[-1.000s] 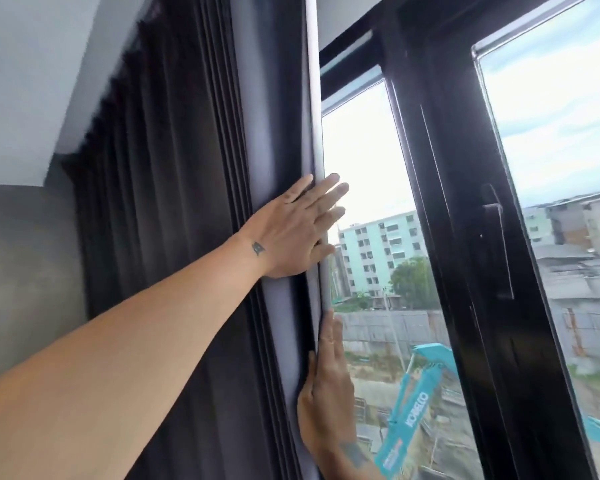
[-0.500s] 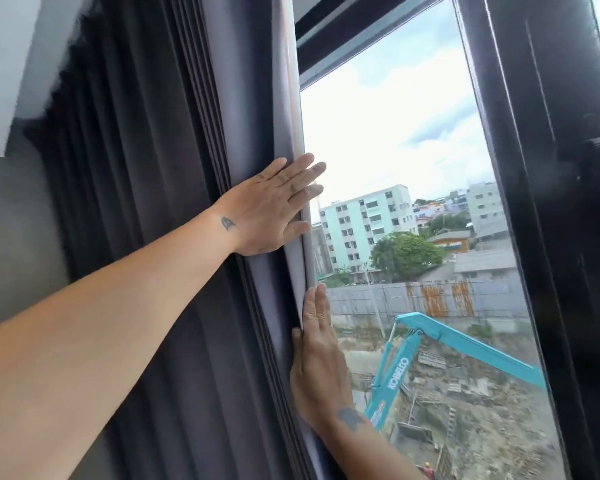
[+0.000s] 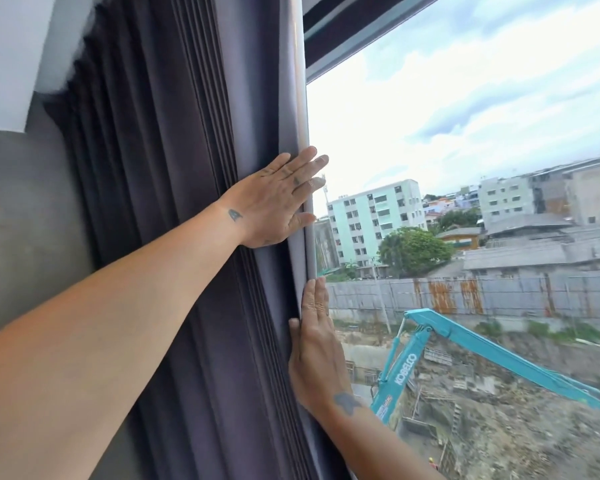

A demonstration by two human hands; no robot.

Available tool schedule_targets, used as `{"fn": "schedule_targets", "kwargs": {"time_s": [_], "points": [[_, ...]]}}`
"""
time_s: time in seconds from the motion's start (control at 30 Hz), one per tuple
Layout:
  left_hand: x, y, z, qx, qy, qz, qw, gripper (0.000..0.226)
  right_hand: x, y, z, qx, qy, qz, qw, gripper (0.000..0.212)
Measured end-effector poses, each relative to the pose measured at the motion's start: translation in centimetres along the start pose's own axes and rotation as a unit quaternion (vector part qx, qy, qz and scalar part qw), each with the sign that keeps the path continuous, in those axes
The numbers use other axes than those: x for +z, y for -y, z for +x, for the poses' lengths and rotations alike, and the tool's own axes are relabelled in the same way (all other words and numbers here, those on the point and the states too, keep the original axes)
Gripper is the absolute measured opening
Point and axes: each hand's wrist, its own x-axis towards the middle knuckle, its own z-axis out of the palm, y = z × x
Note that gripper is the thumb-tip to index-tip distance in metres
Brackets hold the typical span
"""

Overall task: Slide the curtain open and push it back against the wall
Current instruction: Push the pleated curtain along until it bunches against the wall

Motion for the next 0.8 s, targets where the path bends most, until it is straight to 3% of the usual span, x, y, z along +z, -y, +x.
{"fn": "schedule_targets", "kwargs": {"time_s": [0.8], "points": [[10.5,8.2,-5.9,-0.015,0.002,-0.028,0.999,0.059,16.5,1.1,4.7,0.029,0.001,0.042,0.999,0.053]]}}
